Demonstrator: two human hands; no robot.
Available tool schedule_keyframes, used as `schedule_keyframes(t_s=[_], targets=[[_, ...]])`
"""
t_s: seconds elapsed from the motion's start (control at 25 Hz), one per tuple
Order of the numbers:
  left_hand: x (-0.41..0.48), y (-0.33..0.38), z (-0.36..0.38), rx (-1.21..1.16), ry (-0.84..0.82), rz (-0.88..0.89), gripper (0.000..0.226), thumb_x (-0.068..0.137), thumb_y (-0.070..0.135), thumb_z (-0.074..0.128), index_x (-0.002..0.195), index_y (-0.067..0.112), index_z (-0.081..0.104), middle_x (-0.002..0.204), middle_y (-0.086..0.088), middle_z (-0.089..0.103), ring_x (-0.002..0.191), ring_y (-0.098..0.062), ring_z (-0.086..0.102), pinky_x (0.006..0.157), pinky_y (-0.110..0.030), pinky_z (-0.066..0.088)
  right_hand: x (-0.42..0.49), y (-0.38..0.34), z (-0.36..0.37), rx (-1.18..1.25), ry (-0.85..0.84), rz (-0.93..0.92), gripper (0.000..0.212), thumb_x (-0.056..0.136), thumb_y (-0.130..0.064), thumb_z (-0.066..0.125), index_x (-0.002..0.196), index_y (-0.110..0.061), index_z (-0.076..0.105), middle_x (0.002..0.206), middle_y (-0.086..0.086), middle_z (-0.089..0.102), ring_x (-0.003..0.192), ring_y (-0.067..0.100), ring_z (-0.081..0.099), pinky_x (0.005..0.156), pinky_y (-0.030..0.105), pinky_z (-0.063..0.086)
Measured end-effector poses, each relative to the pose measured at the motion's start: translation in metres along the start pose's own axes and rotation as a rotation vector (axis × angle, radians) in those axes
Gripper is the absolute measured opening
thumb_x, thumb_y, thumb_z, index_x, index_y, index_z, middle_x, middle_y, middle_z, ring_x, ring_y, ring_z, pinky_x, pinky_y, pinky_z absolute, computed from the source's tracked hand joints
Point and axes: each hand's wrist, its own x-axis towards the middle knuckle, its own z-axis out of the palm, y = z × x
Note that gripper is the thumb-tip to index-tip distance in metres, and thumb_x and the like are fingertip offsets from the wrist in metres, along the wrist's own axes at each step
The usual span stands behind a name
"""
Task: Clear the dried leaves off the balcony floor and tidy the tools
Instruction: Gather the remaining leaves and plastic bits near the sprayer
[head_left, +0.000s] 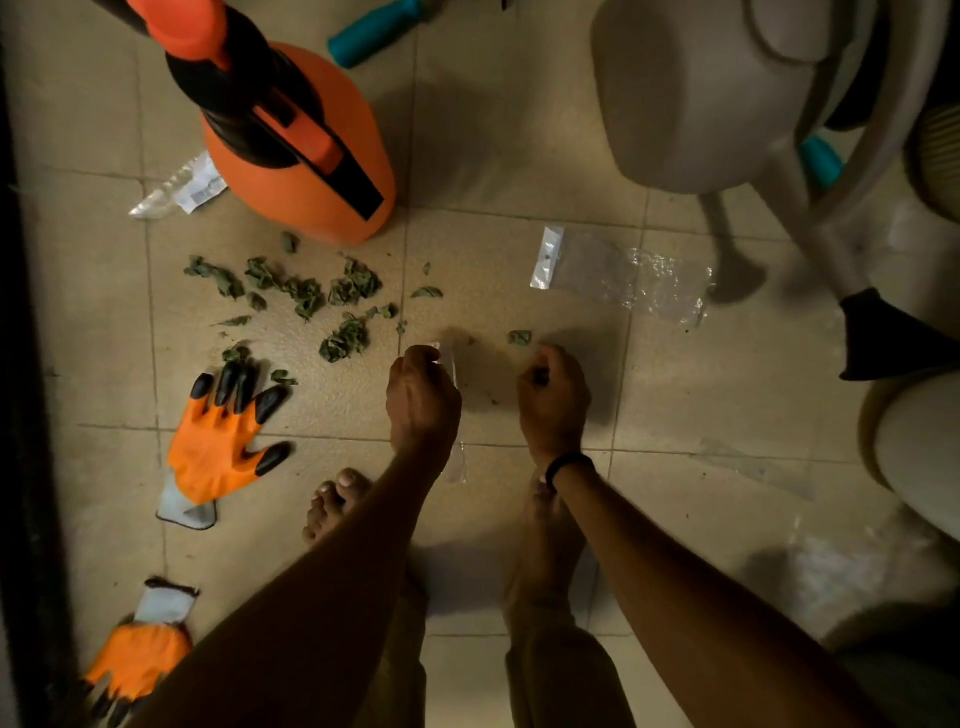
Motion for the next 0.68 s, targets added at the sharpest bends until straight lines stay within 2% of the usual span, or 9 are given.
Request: schedule_keyframes(t_s=[0.08,0.12,0.24,0.32,0.44,0.52,0.6,0.68], targets=[[0.0,0.003,0.007,0.013,-0.007,0.033,0.026,0.102,0.009,0.045,0.124,0.01,0.06,0.116,-0.01,0.065,0.095,-0.012,0.057,0.068,-0.013,0.038,0.012,0.001,0.002,-0.098,-0.109,-0.108,0.037,0.097,-0.009,0.057,0.134,-0.008,0.057,0.122,0.013,0.057,0.11,0.018,0.055,0.093,0.027,0.05],[0.0,0.004,0.009,0.025,-0.019,0.055,0.028,0.103,0.009,0.045,0.127,0.01,0.059,0.119,-0.01,0.063,0.095,-0.011,0.055,0.067,-0.011,0.036,0.018,0.001,0.005,-0.143,-0.171,-0.158,0.039,0.099,-0.013,0.055,0.137,-0.009,0.054,0.128,0.014,0.053,0.115,0.02,0.053,0.096,0.029,0.049],[-0.002,0.011,0.013,0.077,-0.084,0.189,0.04,0.1,0.006,0.052,0.14,0.007,0.052,0.132,-0.014,0.055,0.108,-0.022,0.057,0.079,-0.023,0.048,0.033,0.004,0.009,-0.287,-0.219,-0.324,0.03,0.097,-0.014,0.054,0.125,-0.005,0.063,0.127,0.015,0.056,0.115,0.026,0.055,0.098,0.032,0.049],[-0.001,0.014,0.017,0.187,-0.162,0.296,0.054,0.097,0.005,0.058,0.149,0.008,0.042,0.144,-0.016,0.046,0.122,-0.03,0.05,0.092,-0.035,0.053,0.039,0.003,0.008,-0.262,-0.145,-0.258,0.019,0.096,-0.011,0.058,0.11,-0.005,0.069,0.115,0.013,0.062,0.107,0.024,0.058,0.094,0.032,0.049],[0.003,0.01,0.022,0.397,-0.305,0.398,0.075,0.092,0.002,0.063,0.156,0.012,0.025,0.154,-0.011,0.029,0.128,-0.029,0.04,0.099,-0.038,0.053,0.033,0.006,-0.01,-0.089,0.005,0.021,0.009,0.092,-0.006,0.062,0.095,-0.006,0.071,0.1,0.011,0.065,0.094,0.015,0.055,0.083,0.03,0.051],[0.002,0.006,0.023,0.481,-0.321,0.421,0.078,0.089,0.001,0.064,0.155,0.01,0.024,0.151,-0.01,0.028,0.126,-0.027,0.041,0.094,-0.038,0.056,0.02,0.017,-0.024,-0.052,0.031,0.117,0.012,0.09,-0.002,0.062,0.096,-0.005,0.072,0.101,0.011,0.065,0.093,0.019,0.058,0.079,0.026,0.048],[-0.006,0.005,0.026,0.492,-0.308,0.416,0.077,0.089,0.002,0.066,0.154,0.008,0.025,0.147,-0.012,0.031,0.124,-0.027,0.044,0.092,-0.039,0.057,0.006,0.028,-0.033,-0.117,-0.028,0.105,0.015,0.093,-0.005,0.06,0.103,-0.006,0.072,0.107,0.011,0.065,0.099,0.021,0.059,0.083,0.026,0.048],[-0.013,0.002,0.028,0.497,-0.319,0.428,0.076,0.09,0.002,0.066,0.154,0.007,0.026,0.145,-0.013,0.032,0.123,-0.028,0.045,0.091,-0.041,0.057,-0.002,0.034,-0.034,-0.174,-0.097,0.069,0.021,0.098,-0.01,0.057,0.114,-0.007,0.069,0.12,0.011,0.059,0.106,0.018,0.058,0.089,0.018,0.044]])
